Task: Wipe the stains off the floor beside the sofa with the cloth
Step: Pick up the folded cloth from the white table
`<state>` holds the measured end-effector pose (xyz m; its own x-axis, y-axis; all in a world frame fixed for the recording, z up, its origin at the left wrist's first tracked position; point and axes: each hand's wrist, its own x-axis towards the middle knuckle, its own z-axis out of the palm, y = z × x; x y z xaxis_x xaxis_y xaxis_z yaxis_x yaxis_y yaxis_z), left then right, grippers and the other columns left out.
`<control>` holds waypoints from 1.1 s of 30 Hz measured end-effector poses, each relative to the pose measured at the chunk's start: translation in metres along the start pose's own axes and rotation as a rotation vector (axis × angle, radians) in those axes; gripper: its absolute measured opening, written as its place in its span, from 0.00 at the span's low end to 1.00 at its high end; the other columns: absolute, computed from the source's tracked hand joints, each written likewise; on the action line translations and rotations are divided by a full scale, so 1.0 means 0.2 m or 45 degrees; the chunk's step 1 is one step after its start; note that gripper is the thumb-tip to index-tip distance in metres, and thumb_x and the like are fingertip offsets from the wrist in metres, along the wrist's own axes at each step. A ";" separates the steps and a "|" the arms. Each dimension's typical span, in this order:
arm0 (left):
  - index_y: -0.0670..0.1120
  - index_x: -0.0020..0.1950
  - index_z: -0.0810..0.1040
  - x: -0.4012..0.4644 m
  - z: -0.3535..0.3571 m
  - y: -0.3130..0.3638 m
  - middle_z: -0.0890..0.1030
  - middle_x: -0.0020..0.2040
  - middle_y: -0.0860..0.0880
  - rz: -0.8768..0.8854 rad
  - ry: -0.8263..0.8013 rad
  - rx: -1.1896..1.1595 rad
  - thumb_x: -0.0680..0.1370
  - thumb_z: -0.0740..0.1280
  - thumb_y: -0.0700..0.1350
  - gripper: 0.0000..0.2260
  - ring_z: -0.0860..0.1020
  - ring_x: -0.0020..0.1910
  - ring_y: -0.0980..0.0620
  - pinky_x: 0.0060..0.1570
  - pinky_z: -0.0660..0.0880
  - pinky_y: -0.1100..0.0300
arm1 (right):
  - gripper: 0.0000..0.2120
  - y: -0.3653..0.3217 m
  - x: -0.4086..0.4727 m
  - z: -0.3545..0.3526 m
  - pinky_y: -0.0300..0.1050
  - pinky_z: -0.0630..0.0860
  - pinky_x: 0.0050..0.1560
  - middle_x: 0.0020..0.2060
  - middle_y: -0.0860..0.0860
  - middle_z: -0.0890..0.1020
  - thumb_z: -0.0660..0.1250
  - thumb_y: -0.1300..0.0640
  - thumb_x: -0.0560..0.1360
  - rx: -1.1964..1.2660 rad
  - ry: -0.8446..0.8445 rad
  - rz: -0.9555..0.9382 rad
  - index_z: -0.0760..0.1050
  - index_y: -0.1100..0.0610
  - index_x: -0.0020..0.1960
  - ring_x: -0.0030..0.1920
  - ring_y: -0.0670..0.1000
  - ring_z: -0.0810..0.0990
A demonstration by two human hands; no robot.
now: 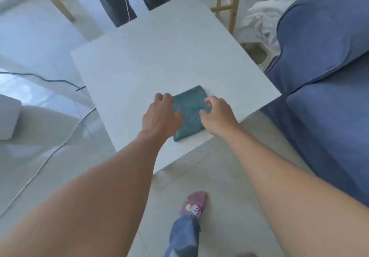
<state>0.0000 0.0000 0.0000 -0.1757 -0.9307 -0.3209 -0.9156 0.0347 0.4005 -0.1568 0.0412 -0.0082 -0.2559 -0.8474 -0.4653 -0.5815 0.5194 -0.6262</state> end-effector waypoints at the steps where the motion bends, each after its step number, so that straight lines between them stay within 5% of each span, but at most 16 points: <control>1: 0.47 0.68 0.70 0.03 0.04 -0.04 0.71 0.65 0.49 -0.065 0.036 -0.035 0.78 0.64 0.51 0.19 0.77 0.55 0.44 0.46 0.68 0.54 | 0.23 0.02 0.04 0.06 0.51 0.71 0.66 0.69 0.56 0.71 0.62 0.55 0.80 -0.012 0.018 0.023 0.66 0.57 0.74 0.69 0.58 0.71; 6: 0.50 0.70 0.70 0.14 0.23 -0.20 0.70 0.66 0.49 -0.251 0.167 -0.229 0.78 0.64 0.55 0.21 0.77 0.52 0.47 0.48 0.71 0.54 | 0.20 0.12 0.20 0.25 0.58 0.73 0.62 0.65 0.57 0.69 0.64 0.55 0.80 -0.096 0.303 0.094 0.68 0.58 0.70 0.65 0.61 0.69; 12: 0.56 0.62 0.76 0.23 0.20 -0.24 0.72 0.62 0.51 -0.277 0.178 -0.233 0.78 0.66 0.53 0.13 0.74 0.43 0.51 0.45 0.70 0.55 | 0.10 0.13 0.30 0.24 0.56 0.75 0.60 0.59 0.55 0.74 0.65 0.56 0.78 0.049 0.445 0.122 0.77 0.54 0.59 0.60 0.59 0.74; 17: 0.53 0.52 0.80 0.25 0.17 -0.26 0.72 0.57 0.53 -0.244 0.176 -0.373 0.77 0.68 0.49 0.05 0.74 0.52 0.52 0.44 0.70 0.57 | 0.05 0.10 0.34 0.22 0.50 0.77 0.49 0.50 0.52 0.80 0.63 0.61 0.74 0.196 0.484 0.183 0.76 0.52 0.44 0.54 0.58 0.78; 22: 0.49 0.49 0.77 0.24 0.16 -0.27 0.78 0.49 0.54 -0.176 0.197 -0.606 0.77 0.65 0.45 0.02 0.76 0.46 0.55 0.40 0.70 0.63 | 0.06 0.09 0.33 0.21 0.40 0.71 0.34 0.37 0.46 0.79 0.62 0.62 0.74 0.294 0.479 0.147 0.77 0.56 0.47 0.36 0.47 0.76; 27: 0.47 0.49 0.76 0.24 0.15 -0.26 0.77 0.39 0.51 -0.264 0.186 -0.731 0.75 0.64 0.44 0.05 0.74 0.36 0.54 0.32 0.71 0.61 | 0.06 0.10 0.33 0.18 0.40 0.72 0.34 0.35 0.47 0.78 0.63 0.62 0.73 0.302 0.460 0.082 0.77 0.57 0.46 0.34 0.46 0.75; 30: 0.48 0.52 0.76 0.24 0.16 -0.27 0.80 0.43 0.48 -0.356 0.096 -0.686 0.74 0.64 0.44 0.07 0.80 0.40 0.49 0.35 0.77 0.55 | 0.05 0.12 0.33 0.17 0.41 0.74 0.35 0.34 0.48 0.78 0.63 0.61 0.75 0.226 0.398 0.037 0.78 0.58 0.47 0.33 0.46 0.76; 33: 0.47 0.58 0.74 0.24 0.18 -0.27 0.79 0.50 0.47 -0.398 0.119 -0.521 0.77 0.64 0.46 0.11 0.76 0.39 0.57 0.33 0.72 0.60 | 0.04 0.14 0.34 0.19 0.47 0.79 0.41 0.36 0.50 0.78 0.65 0.59 0.77 0.130 0.339 -0.003 0.78 0.57 0.47 0.35 0.50 0.77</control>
<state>0.0286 -0.0329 -0.0668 0.1335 -0.9029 -0.4086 -0.6994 -0.3780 0.6066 -0.1608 0.0024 -0.0803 -0.4563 -0.8408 -0.2912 -0.5052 0.5142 -0.6931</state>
